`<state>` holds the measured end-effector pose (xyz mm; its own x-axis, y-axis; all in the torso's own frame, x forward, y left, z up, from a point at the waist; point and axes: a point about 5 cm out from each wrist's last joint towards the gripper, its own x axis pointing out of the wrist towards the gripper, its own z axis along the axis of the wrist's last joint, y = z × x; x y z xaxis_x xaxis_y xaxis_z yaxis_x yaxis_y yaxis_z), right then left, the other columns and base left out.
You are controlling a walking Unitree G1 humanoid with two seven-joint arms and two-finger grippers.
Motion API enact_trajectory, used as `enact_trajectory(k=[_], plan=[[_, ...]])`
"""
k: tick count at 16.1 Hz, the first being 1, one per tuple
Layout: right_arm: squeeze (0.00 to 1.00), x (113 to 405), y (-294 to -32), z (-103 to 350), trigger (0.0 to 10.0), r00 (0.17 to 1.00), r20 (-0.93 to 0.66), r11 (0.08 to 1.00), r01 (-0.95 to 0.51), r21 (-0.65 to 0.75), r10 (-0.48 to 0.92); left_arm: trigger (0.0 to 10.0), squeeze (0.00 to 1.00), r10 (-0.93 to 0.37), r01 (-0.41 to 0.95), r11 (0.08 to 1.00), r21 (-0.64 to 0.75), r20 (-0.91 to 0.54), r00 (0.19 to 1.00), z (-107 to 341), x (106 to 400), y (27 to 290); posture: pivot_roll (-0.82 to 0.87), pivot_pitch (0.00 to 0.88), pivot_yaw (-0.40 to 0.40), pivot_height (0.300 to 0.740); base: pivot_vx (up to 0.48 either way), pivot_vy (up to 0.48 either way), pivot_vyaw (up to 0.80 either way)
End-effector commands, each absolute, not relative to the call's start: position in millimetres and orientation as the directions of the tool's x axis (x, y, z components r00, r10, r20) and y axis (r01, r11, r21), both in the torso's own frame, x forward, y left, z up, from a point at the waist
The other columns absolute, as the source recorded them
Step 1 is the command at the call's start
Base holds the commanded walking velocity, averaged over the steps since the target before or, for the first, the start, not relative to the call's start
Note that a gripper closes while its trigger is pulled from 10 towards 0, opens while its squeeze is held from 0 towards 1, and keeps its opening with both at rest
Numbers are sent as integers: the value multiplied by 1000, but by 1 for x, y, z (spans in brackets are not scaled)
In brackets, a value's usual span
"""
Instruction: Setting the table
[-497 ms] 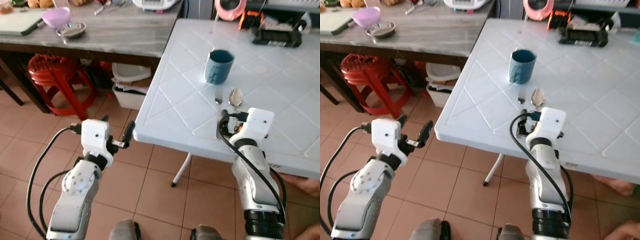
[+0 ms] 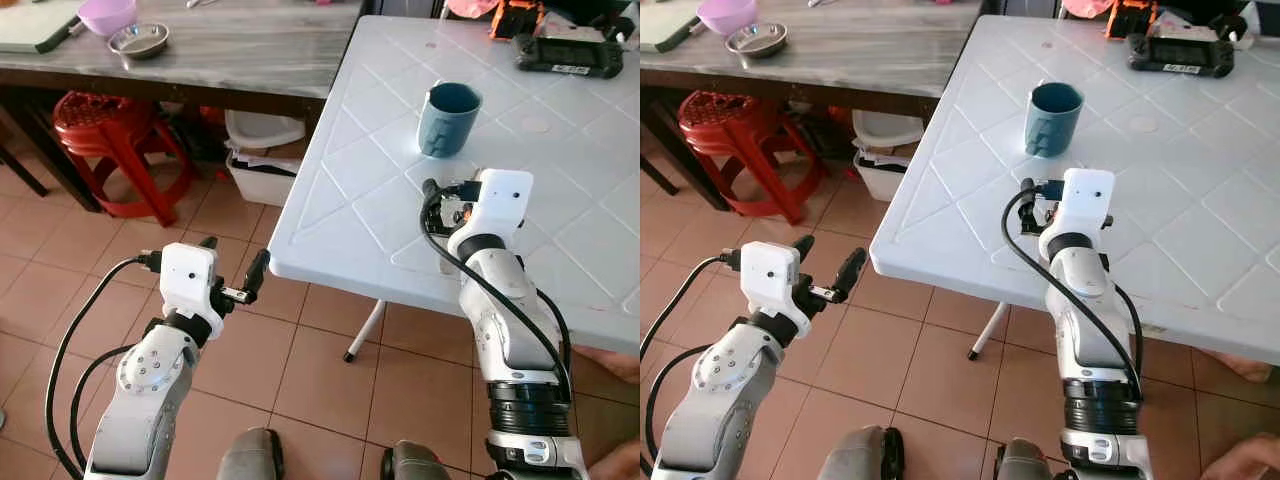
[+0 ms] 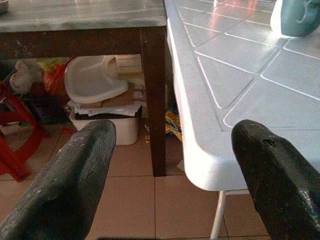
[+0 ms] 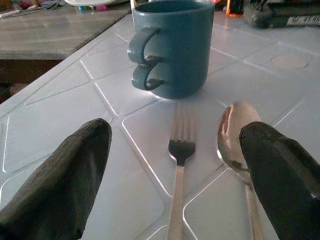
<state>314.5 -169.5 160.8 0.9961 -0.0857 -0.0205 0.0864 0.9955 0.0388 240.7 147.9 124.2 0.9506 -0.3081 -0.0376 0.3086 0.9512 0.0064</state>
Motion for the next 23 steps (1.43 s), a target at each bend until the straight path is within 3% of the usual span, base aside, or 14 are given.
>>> enact_trajectory(k=[1, 9, 16, 17, 18, 23], plan=[[0, 318, -172, 155, 10000, 995, -48, 995, 93, 44, -91, 10000, 0, -302, 302, 953, 12, -40, 953, 126, 238, 150, 74, 165, 82, 719, 0, 0, 0], [0, 339, -160, 151, 10000, 996, -91, 1000, -18, 17, 19, 10000, 0, -296, 297, 955, 6, -57, 953, 126, 235, 149, 72, 184, 67, 719, 0, 0, 0], [0, 343, -159, 138, 10000, 969, -219, 991, -90, 98, 109, 10000, 0, -294, 295, 955, 0, -68, 953, 124, 234, 149, 65, 194, 59, 719, 0, 0, 0], [0, 343, -161, 137, 1804, 967, -233, 992, -82, 96, 103, 10000, 0, -293, 293, 956, 1, -69, 954, 123, 234, 149, 64, 194, 58, 719, 0, 0, 0], [0, 343, -163, 137, 0, 965, -245, 993, -69, 101, 92, 10000, 0, -292, 293, 956, 2, -70, 954, 123, 234, 149, 62, 195, 57, 719, 0, 0, 0], [0, 339, -176, 130, 0, 928, -372, 995, 32, 98, 7, 10000, 0, -298, 298, 955, -4, -75, 952, 122, 234, 148, 54, 188, 56, 719, 0, 0, 0]])
